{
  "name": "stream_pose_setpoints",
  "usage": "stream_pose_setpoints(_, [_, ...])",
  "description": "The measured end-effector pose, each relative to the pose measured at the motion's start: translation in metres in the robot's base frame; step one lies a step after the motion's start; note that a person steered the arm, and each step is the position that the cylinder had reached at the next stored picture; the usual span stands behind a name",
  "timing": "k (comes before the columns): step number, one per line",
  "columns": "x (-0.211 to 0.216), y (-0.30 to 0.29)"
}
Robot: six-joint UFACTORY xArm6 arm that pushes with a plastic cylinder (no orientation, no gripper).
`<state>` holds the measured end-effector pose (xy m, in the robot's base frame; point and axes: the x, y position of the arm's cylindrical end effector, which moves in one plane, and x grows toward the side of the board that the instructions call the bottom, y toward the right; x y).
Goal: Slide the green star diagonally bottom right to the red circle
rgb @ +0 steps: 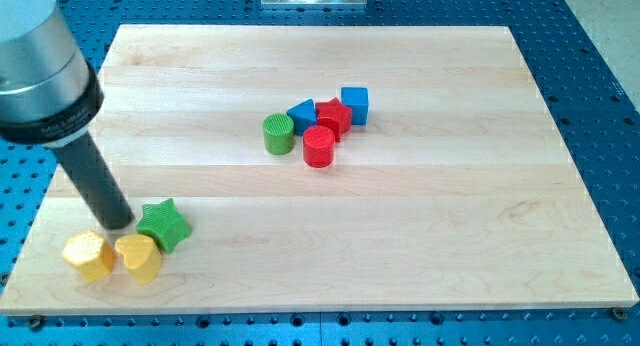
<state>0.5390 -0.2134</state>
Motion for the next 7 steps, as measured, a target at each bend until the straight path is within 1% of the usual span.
stream_pose_setpoints(1, [0.012, 0.029])
stream_pose_setpoints(3, [0.010, 0.134])
stream_pose_setpoints(4, [0.010, 0.171])
stream_pose_setpoints(5, [0.007, 0.192])
stream_pose_setpoints(6, [-0.024, 0.218])
stream_pose_setpoints(7, [0.011, 0.222])
